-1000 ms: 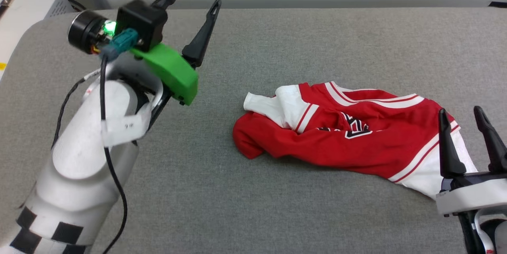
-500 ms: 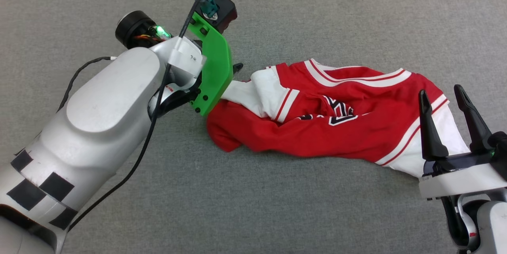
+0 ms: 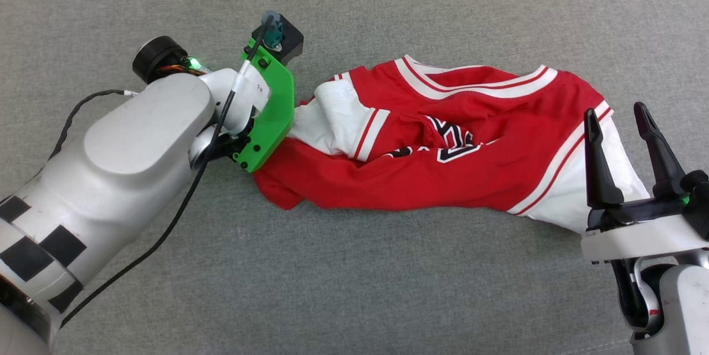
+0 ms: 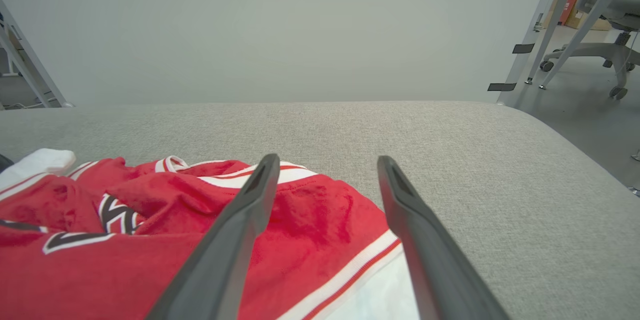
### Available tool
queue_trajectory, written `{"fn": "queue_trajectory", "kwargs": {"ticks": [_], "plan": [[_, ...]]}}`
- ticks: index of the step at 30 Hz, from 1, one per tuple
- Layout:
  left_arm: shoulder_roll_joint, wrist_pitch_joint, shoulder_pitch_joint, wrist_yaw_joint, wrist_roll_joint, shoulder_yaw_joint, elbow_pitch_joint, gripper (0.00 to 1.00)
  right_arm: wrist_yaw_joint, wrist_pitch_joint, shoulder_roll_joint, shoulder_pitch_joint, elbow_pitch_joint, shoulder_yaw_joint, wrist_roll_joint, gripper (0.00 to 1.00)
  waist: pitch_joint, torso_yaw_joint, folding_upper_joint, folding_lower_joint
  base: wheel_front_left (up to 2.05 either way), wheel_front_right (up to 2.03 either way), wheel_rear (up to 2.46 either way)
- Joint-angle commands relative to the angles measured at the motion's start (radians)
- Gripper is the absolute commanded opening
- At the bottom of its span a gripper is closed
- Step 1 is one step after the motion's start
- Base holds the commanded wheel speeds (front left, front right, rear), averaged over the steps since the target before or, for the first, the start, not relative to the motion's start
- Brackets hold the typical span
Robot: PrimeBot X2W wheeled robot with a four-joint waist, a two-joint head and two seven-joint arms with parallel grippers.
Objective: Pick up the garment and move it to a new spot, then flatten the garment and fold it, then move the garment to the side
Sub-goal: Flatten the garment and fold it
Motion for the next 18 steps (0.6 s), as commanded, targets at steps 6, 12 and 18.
{"fn": "queue_trajectory", "kwargs": {"ticks": [6,12,18], "plan": [[0.013,0.06,0.054,-0.003,-0.042,-0.047,-0.03,0.0,0.0,-0.016,-0.002,-0.03,0.019,-0.002,0.001,1.0,0.006,-0.007,0.0,0.0,0.0,0.0,0.0],[0.01,-0.038,0.025,-0.003,-0.026,-0.048,-0.051,0.0,0.0,-0.022,-0.004,-0.025,0.033,-0.013,-0.002,1.0,-0.029,0.013,0.0,0.0,0.0,0.0,0.0],[0.013,-0.314,-0.054,-0.003,0.033,-0.049,-0.063,0.0,0.0,-0.026,-0.005,0.005,0.045,-0.044,-0.001,1.0,-0.09,0.067,0.0,0.0,0.0,0.0,0.0]]}}
